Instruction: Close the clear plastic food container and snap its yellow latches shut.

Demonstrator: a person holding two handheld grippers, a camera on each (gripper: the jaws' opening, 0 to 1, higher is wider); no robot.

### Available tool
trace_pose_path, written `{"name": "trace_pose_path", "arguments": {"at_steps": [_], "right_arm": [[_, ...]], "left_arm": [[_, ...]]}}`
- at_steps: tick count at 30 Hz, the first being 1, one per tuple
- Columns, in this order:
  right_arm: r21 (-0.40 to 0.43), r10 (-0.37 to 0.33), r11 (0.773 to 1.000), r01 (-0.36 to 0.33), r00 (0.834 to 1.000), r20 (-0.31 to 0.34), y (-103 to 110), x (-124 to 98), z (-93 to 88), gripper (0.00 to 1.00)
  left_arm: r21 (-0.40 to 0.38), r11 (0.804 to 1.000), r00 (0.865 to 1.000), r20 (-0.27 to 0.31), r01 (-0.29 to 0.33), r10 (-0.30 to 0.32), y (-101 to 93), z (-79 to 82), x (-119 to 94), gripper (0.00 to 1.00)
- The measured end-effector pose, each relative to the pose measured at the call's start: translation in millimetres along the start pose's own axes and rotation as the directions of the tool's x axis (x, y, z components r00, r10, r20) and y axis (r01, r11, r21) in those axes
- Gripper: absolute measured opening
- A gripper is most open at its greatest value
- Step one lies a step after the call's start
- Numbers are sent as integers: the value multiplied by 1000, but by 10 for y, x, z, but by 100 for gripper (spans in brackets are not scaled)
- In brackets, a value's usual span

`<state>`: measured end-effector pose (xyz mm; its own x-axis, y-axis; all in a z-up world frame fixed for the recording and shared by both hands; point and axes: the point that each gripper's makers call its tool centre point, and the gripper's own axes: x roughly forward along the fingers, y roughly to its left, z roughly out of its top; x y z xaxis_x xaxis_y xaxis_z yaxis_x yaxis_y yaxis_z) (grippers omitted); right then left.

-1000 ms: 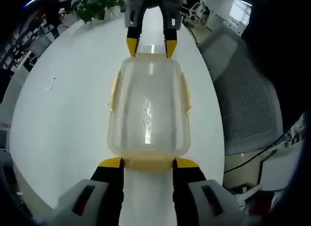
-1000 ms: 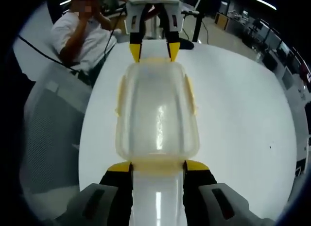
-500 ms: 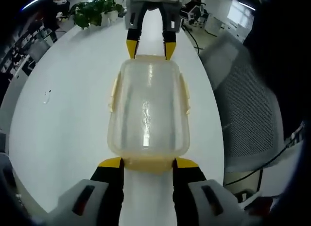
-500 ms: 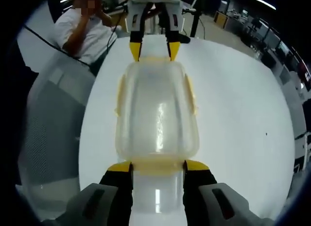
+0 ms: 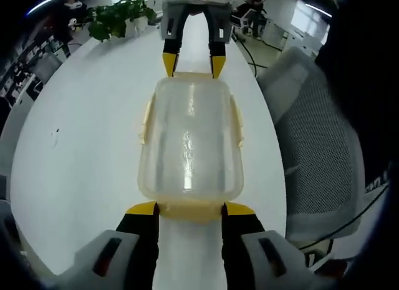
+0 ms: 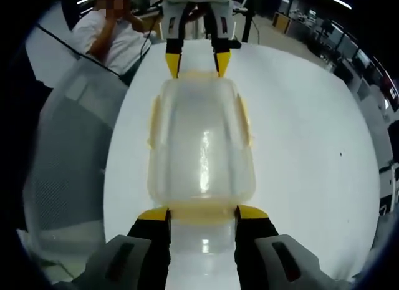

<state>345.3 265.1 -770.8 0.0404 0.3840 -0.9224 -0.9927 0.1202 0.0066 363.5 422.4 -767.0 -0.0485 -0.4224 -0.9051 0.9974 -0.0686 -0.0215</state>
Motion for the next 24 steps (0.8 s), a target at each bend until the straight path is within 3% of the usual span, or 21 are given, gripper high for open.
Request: {"name": "trace_pose_path", "arguments": {"at_steps": [24], "right_arm": [[18,-8,1000,8,1000,-21,-33,-233,-633,39]], "left_arm": [[14,1000,999,40,17,-17,26,585,319,37]]}}
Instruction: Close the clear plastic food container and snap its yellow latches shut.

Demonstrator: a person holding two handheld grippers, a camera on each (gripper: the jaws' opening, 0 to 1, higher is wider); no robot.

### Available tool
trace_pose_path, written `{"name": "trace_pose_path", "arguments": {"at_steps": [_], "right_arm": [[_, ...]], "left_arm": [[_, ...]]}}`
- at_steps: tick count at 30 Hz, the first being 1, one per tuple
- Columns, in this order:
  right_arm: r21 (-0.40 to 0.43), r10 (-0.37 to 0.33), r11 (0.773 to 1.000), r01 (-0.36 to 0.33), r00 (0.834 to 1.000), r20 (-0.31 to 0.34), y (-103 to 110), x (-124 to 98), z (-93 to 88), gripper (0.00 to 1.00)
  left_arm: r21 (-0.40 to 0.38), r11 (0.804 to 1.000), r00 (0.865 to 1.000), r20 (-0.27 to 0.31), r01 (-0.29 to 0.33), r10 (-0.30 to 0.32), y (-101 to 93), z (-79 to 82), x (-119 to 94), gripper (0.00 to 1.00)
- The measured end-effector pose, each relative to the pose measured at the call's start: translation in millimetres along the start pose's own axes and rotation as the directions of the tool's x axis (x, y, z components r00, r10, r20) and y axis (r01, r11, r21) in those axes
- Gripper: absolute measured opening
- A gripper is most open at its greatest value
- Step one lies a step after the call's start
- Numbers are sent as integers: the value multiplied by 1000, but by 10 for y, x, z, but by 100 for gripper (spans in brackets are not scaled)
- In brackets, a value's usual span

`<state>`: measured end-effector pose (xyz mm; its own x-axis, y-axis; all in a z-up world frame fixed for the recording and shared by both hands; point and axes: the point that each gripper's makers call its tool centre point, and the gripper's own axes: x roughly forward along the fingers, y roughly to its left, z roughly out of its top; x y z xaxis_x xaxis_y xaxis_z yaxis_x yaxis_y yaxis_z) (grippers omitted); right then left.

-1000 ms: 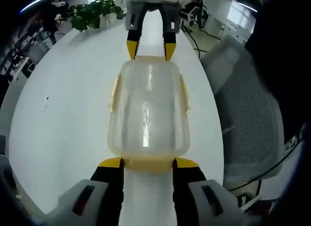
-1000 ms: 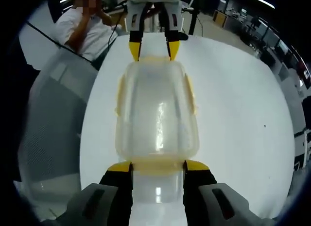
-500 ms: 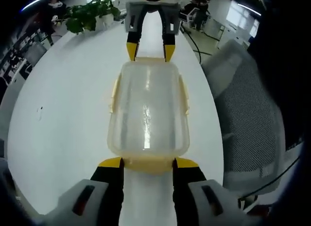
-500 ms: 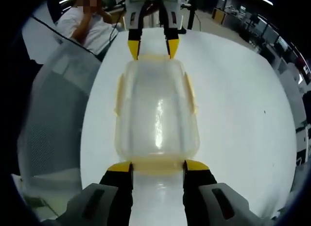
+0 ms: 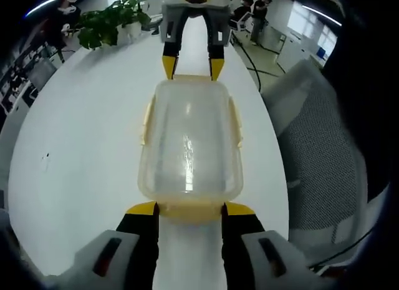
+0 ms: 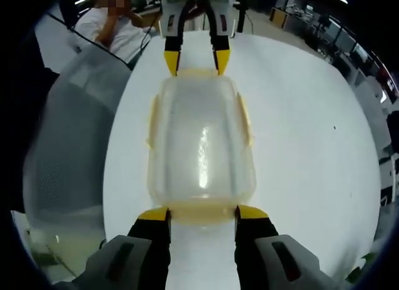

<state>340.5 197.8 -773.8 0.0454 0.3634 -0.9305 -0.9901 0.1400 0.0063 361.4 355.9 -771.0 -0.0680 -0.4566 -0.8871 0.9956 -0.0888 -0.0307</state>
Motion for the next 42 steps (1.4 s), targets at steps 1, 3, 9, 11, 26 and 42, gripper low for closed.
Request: {"name": "trace_pose_path", "arguments": {"at_steps": [1,3,9,11,26,42], "right_arm": [[0,1,1000,-1,1000,-1,4,-5,-18,39],[2,4,1000,-4,1000,-3,12,-10,-60,39],[2,8,1000,-8,1000,-14,36,-23,-166,39],[2,8,1000,-8,1000,-14,31,-23,-188,39],[5,16,1000,-16,1000,-17,23,-5,-198,39],[17,6,1000,-6,1000,-2,47,57,-251,39]], "left_arm": [[-2,1000,1000,3,3,-3,-7,15,13,37],[-2,1000,1000,4,6,-6,-24,46,46,37],[-2,1000,1000,6,6,-6,-55,116,123,37],[-4,1000,1000,8,6,-6,-50,134,133,37],[-11,1000,1000,-12,16,-17,-32,123,160,38],[7,1000,999,-33,5,-4,-41,123,213,38]]}}
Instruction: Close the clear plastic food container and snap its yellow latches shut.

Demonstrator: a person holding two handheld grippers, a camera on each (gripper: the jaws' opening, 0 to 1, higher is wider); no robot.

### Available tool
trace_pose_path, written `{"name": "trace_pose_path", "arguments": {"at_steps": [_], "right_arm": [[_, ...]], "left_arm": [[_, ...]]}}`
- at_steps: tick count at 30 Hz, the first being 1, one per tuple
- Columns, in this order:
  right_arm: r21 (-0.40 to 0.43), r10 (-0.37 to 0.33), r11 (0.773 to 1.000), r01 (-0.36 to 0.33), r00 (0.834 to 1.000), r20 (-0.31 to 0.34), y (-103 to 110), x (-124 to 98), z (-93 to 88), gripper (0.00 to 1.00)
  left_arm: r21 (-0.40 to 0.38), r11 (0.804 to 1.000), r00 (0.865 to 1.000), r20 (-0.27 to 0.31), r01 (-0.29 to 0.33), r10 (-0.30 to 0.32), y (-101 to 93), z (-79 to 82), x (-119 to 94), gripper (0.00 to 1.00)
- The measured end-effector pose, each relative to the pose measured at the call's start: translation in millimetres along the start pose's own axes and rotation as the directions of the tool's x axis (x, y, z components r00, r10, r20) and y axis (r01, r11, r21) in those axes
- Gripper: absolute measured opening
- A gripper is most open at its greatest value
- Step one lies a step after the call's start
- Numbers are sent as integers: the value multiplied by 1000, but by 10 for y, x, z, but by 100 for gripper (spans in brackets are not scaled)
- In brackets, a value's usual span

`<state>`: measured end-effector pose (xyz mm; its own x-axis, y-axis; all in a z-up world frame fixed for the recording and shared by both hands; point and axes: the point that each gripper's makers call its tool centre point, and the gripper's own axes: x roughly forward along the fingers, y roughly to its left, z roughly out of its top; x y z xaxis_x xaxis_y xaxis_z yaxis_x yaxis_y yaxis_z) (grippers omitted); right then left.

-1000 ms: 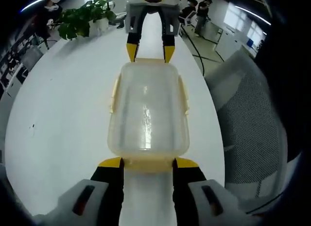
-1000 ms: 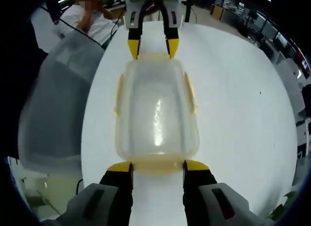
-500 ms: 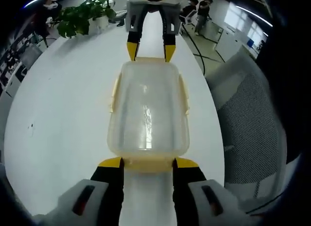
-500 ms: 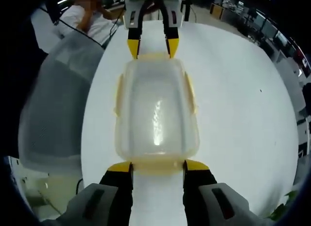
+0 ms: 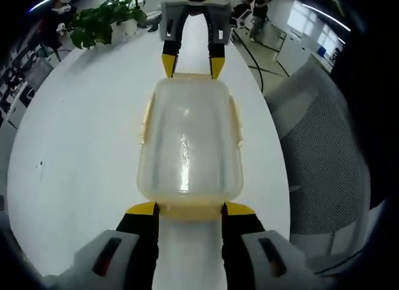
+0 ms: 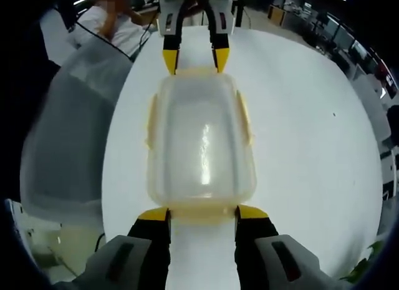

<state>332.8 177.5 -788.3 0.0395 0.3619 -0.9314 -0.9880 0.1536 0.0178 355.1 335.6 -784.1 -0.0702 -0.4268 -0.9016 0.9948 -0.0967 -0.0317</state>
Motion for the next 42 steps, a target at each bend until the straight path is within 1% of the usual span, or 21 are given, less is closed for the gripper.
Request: {"name": "trace_pose_path", "arguments": {"at_steps": [4,11,14,16,19,20,21,23,26,28,31,32,33,34,37,38,40,41,42], "right_arm": [[-3,-2,1000,2,1000,9,3,2,-4,39],[-34,2,999,-1,1000,18,17,-2,5,40],[-34,2,999,-1,1000,27,19,5,9,40],[-43,-8,999,9,1000,30,10,15,12,41],[-58,-1,998,2,1000,26,25,24,8,41],[-52,6,999,-4,1000,30,35,21,15,43],[-23,17,1000,-16,999,40,51,13,25,44],[-1,6,1000,-6,998,57,31,-1,48,47],[15,15,1000,-16,998,56,50,-4,42,48],[34,9,999,-11,999,52,27,-22,40,48],[72,8,997,-13,998,69,14,-57,51,50],[108,4,994,-13,997,79,3,-77,56,50],[147,4,989,-17,996,94,11,-88,67,50],[167,7,986,-25,994,108,14,-114,75,51],[207,2,978,-27,993,118,30,-168,48,50],[230,-4,973,-25,992,123,33,-179,47,49],[317,-25,948,-25,988,154,19,-206,69,47],[373,-52,928,-5,988,142,-24,-217,31,47],[388,-62,922,1,987,146,-39,-223,26,47]], "left_arm": [[5,1000,1000,-4,-6,6,-11,3,5,38],[11,1000,1000,0,-5,5,-22,3,0,38],[31,999,1000,1,-10,10,-12,-6,2,39],[30,999,1000,3,-15,15,6,-17,1,39],[31,999,1000,6,-14,14,2,-36,-9,39],[33,999,1000,6,-14,14,1,-41,-15,39],[23,1000,1000,6,-15,15,4,-48,-27,39],[9,1000,1000,2,-11,11,6,-70,-36,39],[5,1000,1000,4,-18,18,20,-100,-66,40],[-21,1000,1000,18,-14,14,32,-98,-81,40],[-53,999,999,31,-13,15,55,-96,-94,40],[-80,997,999,42,-10,13,51,-87,-103,40],[-89,996,999,51,-5,10,44,-77,-111,40],[-105,994,998,58,-2,8,37,-72,-123,40],[-154,988,997,72,7,5,10,-68,-149,40],[-193,981,997,82,10,6,2,-60,-159,39],[-248,969,995,94,0,24,24,-56,-171,37],[-282,959,995,95,-10,38,42,-65,-178,37],[-355,935,995,85,-13,46,46,-89,-181,37]]}}
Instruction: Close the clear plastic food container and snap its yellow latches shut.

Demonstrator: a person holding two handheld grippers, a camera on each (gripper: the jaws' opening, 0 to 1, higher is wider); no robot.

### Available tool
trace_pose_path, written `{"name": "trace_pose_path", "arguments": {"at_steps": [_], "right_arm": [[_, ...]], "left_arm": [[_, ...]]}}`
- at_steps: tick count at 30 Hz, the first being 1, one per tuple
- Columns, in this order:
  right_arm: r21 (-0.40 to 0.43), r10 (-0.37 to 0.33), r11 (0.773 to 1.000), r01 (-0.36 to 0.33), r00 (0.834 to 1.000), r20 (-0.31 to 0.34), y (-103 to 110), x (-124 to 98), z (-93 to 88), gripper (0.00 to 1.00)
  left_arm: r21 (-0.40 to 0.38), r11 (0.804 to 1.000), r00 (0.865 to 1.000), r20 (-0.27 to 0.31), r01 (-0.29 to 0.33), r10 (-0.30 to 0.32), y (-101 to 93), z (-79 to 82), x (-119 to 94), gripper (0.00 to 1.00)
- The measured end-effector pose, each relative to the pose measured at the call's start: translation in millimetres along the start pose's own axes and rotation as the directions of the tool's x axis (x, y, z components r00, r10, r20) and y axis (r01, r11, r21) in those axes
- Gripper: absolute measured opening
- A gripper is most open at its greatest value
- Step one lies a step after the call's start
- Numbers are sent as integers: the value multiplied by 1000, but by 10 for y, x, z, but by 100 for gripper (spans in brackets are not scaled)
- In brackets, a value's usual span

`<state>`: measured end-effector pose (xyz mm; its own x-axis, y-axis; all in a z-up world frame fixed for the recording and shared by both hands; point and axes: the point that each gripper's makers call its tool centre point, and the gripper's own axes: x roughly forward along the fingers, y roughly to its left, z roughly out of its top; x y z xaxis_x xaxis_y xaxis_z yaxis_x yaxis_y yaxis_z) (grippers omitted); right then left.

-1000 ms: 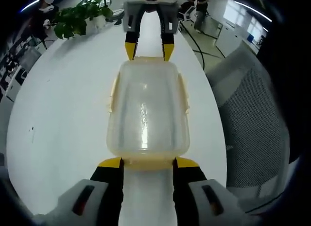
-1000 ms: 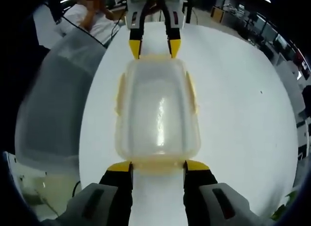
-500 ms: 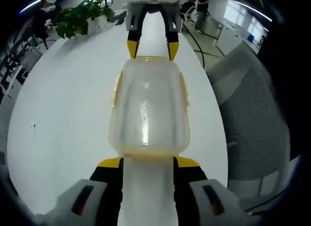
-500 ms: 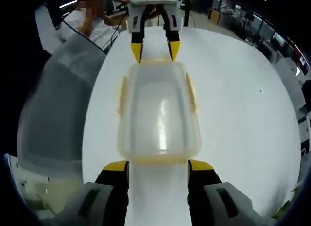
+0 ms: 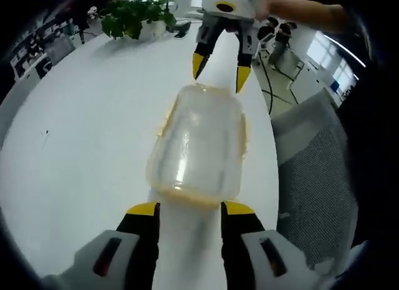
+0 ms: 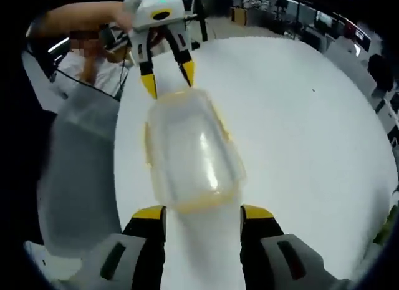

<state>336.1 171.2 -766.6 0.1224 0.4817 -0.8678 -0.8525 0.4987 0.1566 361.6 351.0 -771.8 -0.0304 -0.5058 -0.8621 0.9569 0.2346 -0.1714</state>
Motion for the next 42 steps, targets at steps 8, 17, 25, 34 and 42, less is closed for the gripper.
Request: {"name": "trace_pose_path", "arguments": {"at_steps": [8,17,25,34,42], "right_arm": [[267,-39,964,-1,989,141,-11,-19,187,44],[406,-114,914,21,972,205,-37,0,181,43],[514,-115,857,-34,960,256,40,4,136,43],[533,-115,845,-44,959,260,78,88,79,40],[541,-106,840,-47,963,247,137,191,33,31]], "left_arm": [[-365,931,989,134,-8,62,39,157,-91,34],[-526,850,981,165,3,99,-5,88,-18,34],[-599,801,979,162,-5,127,-20,45,32,30],[-605,796,974,171,-16,149,-25,96,81,31],[-606,795,969,174,-36,177,-32,103,136,32]]}}
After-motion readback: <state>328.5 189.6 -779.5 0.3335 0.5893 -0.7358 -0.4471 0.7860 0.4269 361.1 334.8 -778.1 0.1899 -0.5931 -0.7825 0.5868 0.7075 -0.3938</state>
